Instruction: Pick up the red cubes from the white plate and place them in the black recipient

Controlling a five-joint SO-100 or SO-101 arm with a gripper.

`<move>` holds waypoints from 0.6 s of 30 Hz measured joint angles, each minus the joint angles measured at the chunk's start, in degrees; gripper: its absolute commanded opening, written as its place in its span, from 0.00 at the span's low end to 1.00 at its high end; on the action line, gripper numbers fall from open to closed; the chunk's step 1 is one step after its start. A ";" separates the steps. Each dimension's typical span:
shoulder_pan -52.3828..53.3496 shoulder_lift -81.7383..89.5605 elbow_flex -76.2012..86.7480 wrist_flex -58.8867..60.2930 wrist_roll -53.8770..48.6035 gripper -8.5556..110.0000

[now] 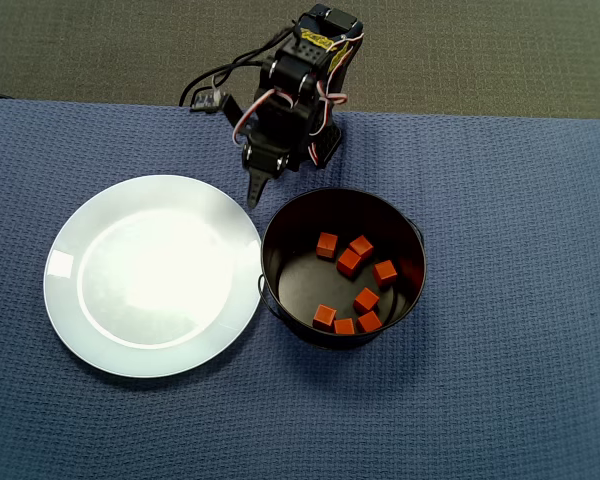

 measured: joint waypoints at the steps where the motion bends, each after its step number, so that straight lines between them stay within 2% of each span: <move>1: 0.00 0.53 1.14 -0.44 0.00 0.07; 9: -2.37 5.80 4.22 -0.62 -0.44 0.07; 18: -11.34 6.68 4.31 -0.09 -0.09 0.07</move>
